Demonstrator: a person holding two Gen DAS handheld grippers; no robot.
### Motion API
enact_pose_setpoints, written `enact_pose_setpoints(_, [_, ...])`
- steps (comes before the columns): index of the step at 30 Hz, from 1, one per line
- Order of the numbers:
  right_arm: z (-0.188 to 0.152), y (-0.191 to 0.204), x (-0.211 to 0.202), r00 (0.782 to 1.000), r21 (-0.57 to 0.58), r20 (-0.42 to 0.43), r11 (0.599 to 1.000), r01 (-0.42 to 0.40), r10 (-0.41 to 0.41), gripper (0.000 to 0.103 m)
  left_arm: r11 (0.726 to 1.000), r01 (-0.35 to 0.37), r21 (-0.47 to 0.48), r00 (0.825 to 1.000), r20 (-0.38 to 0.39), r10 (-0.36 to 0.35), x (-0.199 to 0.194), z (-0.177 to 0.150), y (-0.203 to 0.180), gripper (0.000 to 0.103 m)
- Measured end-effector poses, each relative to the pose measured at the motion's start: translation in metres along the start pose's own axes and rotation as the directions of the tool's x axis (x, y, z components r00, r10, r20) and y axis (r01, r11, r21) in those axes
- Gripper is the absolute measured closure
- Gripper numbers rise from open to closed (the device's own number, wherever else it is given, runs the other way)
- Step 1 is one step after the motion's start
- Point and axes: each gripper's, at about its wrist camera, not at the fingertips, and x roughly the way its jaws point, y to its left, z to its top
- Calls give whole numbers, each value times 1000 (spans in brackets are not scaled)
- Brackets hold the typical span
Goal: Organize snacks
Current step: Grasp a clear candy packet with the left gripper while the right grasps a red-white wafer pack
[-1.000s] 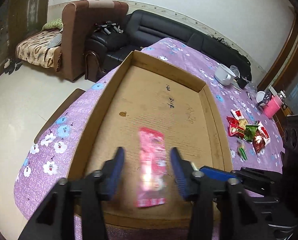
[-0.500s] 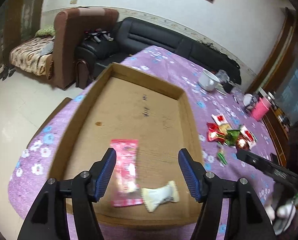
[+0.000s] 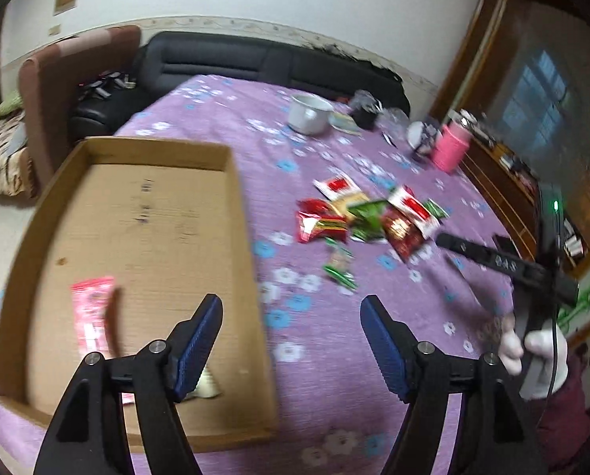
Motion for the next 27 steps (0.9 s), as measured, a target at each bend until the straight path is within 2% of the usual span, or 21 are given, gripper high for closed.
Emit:
enact_pose_setpoints(2, [9,0,1,999,-19,36,999,28,-27,49,1000,3,9,1000,-19,-3,7,0,-10,27])
enact_pose_setpoints(4, [21,-4,8,999,-13,46,1000,22,-21,49,1000,9,8,999,-37,-9,14,1,-15,27])
enact_pose_setpoints(8, [35,-3,30,999,-42,29,999,15,-14,49,999,7,38,998,-62,-5,28,5,-31,27])
enact_pose_setpoints(14, [34,4,50,1000,-90,9,996,8,-7,52,995,-17,103,994,-103,28,67,15,-53,27])
enact_pose_setpoints(17, [31,1,56,1000,-85,-4,996,2,-2,65,990,-36,134,991,-121,52,88,20,-61,27])
enact_pose_setpoints(19, [29,-2,56,1000,-80,-8,997,-9,8,78,986,-47,159,990,-124,67,100,22,-65,27])
enact_pose_setpoints(22, [30,-8,53,1000,-55,-4,998,-30,30,78,979,-76,191,987,-126,102,117,23,-70,28])
enact_pose_setpoints(23, [31,-9,52,999,-50,-2,998,-33,33,78,977,-82,196,986,-127,108,121,23,-70,31])
enact_pose_setpoints(25, [32,-12,49,999,-37,4,998,-41,41,78,971,-105,215,983,-125,134,128,22,-72,58])
enact_pose_setpoints(26, [32,-13,47,999,-30,12,999,-43,43,78,963,-130,234,981,-108,159,128,21,-73,66])
enact_pose_setpoints(27, [32,-14,45,999,-26,18,999,-44,44,78,963,-128,236,982,-102,156,127,21,-72,69])
